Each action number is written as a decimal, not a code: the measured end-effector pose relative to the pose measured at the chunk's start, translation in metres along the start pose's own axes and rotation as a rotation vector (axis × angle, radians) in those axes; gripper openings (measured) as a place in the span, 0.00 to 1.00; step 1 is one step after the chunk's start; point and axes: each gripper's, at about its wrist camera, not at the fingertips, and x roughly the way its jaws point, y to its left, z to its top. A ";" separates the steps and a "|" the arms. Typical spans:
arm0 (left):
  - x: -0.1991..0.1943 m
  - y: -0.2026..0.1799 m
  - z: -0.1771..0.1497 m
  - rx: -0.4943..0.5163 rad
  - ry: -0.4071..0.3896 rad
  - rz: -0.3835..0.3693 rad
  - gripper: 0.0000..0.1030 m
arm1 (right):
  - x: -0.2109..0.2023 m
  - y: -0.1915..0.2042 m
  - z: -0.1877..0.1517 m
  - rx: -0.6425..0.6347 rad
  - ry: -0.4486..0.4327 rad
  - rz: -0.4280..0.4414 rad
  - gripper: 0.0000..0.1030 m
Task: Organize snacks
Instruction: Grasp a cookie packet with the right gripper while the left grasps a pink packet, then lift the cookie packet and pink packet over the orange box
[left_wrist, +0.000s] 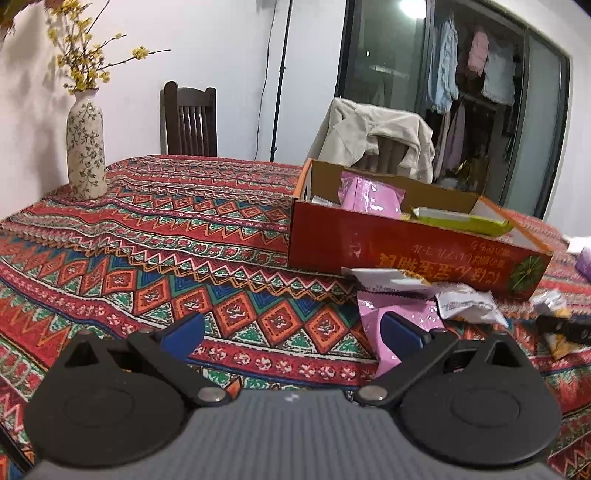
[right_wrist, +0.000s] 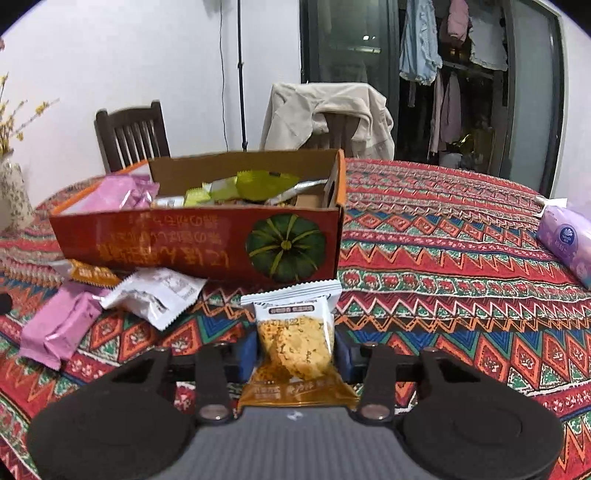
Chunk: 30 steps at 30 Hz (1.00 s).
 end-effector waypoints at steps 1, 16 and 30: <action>0.001 -0.002 0.001 0.004 0.018 0.003 1.00 | -0.003 0.000 0.000 0.001 -0.015 0.002 0.40; 0.028 -0.086 0.012 0.113 0.136 -0.005 1.00 | -0.019 -0.004 -0.001 0.013 -0.101 0.057 0.40; 0.053 -0.080 0.004 0.103 0.228 0.037 1.00 | -0.032 -0.007 -0.004 0.032 -0.157 0.115 0.42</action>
